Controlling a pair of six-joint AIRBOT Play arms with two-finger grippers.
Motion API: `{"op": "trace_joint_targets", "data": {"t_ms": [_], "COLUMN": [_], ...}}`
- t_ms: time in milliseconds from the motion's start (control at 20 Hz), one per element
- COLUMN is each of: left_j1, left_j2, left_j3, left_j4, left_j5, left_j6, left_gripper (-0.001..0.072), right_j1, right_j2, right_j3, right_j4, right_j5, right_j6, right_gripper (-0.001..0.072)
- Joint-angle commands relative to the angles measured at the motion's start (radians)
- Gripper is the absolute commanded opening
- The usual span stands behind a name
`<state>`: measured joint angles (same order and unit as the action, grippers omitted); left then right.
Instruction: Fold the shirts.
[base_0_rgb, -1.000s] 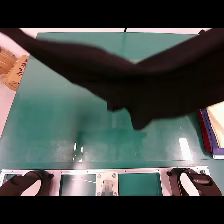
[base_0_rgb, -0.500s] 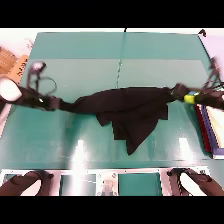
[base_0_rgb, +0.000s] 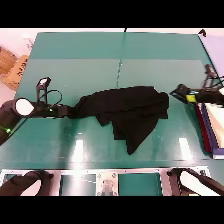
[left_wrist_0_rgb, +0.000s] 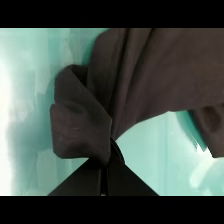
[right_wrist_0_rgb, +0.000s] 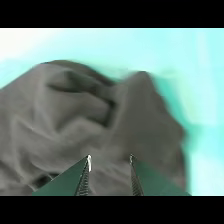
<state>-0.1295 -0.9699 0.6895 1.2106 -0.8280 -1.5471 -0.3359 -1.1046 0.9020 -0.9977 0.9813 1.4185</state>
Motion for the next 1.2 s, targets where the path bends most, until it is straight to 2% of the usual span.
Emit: {"op": "trace_joint_targets", "data": {"t_ms": [0, 100, 200, 400, 650, 800, 850, 900, 950, 1000, 1150], "left_j1": [0.0, 0.0, 0.0, 0.0, 0.0, 0.0, 0.0, 0.0, 0.0, 0.0, 0.0], "left_j2": [0.0, 0.0, 0.0, 0.0, 0.0, 0.0, 0.0, 0.0, 0.0, 0.001, 0.003], "left_j3": [-0.008, -0.008, -0.008, -0.008, -0.008, -0.008, -0.008, -0.008, -0.003, 0.01, 0.14], "left_j4": [0.019, 0.033, 0.032, 0.033, 0.034, 0.036, 0.036, 0.036, 0.039, 0.044, 0.058], "left_j5": [0.028, 0.024, 0.023, -0.003, -0.01, -0.023, -0.025, -0.025, -0.027, -0.037, -0.13], "left_j6": [-0.001, -0.001, -0.001, 0.0, 0.0, 0.0, 0.0, 0.001, 0.003, 0.003, 0.003], "left_gripper": [0.0023, 0.0022, 0.0023, 0.0023, 0.0023, 0.0023, 0.0023, 0.0023, 0.0023, 0.0022, 0.0023], "right_j1": [-0.143, -0.171, -0.163, -0.066, 0.084, 0.134, 0.145, 0.152, 0.154, 0.153, 0.14], "right_j2": [0.066, 0.116, 0.118, 0.098, -0.016, -0.074, -0.077, -0.076, -0.076, -0.076, -0.047], "right_j3": [0.009, -0.101, -0.223, -0.443, -0.481, -0.48, -0.48, -0.476, -0.463, -0.432, -0.233], "right_j4": [-0.105, -0.1, -0.04, 0.141, 0.213, 0.273, 0.282, 0.301, 0.328, 0.344, 0.343], "right_j5": [0.182, 0.179, 0.17, 0.031, -0.108, -0.129, -0.129, -0.125, -0.108, -0.077, 0.082], "right_j6": [0.079, 0.113, 0.105, -0.002, -0.01, -0.018, -0.019, -0.044, -0.082, -0.104, -0.102], "right_gripper": [0.0303, 0.0303, 0.0362, 0.0362, 0.0363, 0.036, 0.0345, 0.0252, 0.0053, 0.0017, 0.0016]}}
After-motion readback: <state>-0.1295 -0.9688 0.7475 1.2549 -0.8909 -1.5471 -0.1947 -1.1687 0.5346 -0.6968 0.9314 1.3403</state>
